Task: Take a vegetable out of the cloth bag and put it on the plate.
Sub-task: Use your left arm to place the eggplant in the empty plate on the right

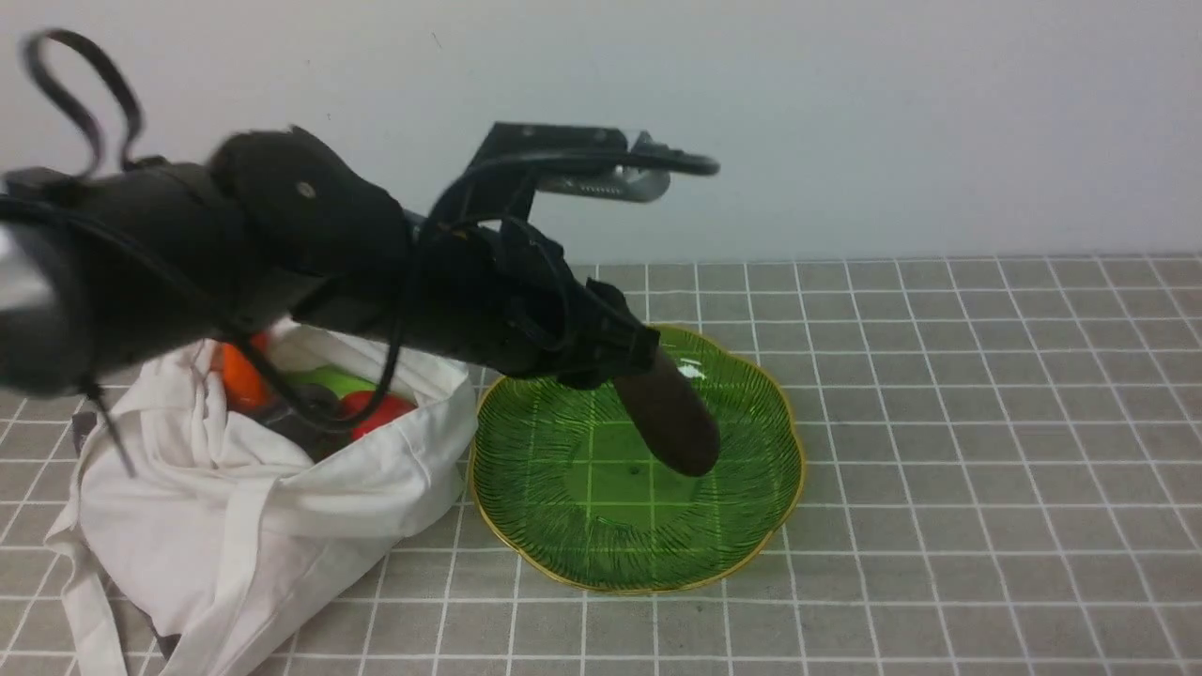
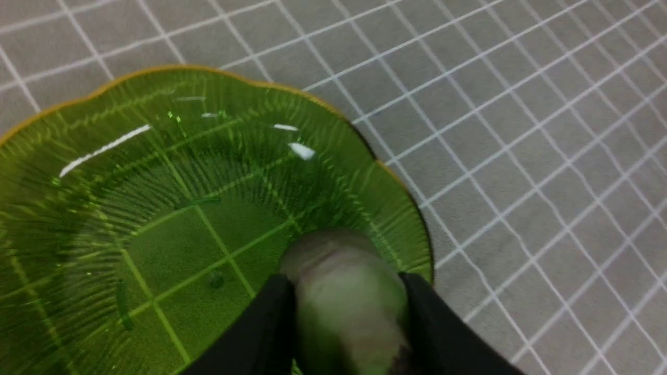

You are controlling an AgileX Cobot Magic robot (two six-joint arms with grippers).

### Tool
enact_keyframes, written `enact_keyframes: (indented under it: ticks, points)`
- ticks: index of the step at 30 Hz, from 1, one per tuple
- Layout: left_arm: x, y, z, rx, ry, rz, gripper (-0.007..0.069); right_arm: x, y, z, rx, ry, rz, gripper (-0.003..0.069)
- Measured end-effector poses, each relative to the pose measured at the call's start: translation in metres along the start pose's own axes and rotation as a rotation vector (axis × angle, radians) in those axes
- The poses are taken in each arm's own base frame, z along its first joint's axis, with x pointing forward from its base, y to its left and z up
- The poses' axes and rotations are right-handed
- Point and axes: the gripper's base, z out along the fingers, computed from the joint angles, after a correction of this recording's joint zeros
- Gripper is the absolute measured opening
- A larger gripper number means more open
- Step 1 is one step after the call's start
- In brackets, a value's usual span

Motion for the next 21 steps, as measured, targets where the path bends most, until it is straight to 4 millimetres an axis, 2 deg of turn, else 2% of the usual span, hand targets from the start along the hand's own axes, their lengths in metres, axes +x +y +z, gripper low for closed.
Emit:
enact_keyframes:
  ticks: [1,2,5,8,9,11,13,14,17,21]
  points:
    - [0.001,0.002,0.004,-0.004,0.004,-0.007,0.0223,0.0,0.0,0.0,0.0,0.0,0.0,-0.0015]
    - [0.006,0.008,0.017,-0.012,0.025,-0.032,0.024,0.0,0.0,0.0,0.0,0.0,0.0,-0.0015]
    - [0.011,0.013,0.027,-0.02,0.045,-0.029,0.0326,0.0,0.0,0.0,0.0,0.0,0.0,-0.0015]
    - [0.007,0.012,0.024,-0.022,0.025,0.019,0.0488,0.0,0.0,0.0,0.0,0.0,0.0,-0.0015]
    - [0.007,0.011,0.023,-0.021,0.023,0.022,0.0498,0.0,0.0,0.0,0.0,0.0,0.0,-0.0015]
    - [-0.001,0.005,0.013,-0.007,-0.004,0.045,0.0608,0.0,0.0,0.0,0.0,0.0,0.0,-0.0015]
    - [-0.009,-0.001,0.0,0.009,-0.034,0.06,0.0643,0.0,0.0,0.0,0.0,0.0,0.0,-0.0015]
    - [-0.011,-0.003,-0.005,0.013,-0.045,0.065,0.0651,0.0,0.0,0.0,0.0,0.0,0.0,-0.0015]
    - [-0.024,-0.012,-0.038,0.021,-0.114,0.102,0.0629,0.0,0.0,0.0,0.0,0.0,0.0,-0.0015]
    - [-0.033,-0.025,-0.102,-0.01,-0.204,0.187,0.0463,0.0,0.0,0.0,0.0,0.0,0.0,-0.0015]
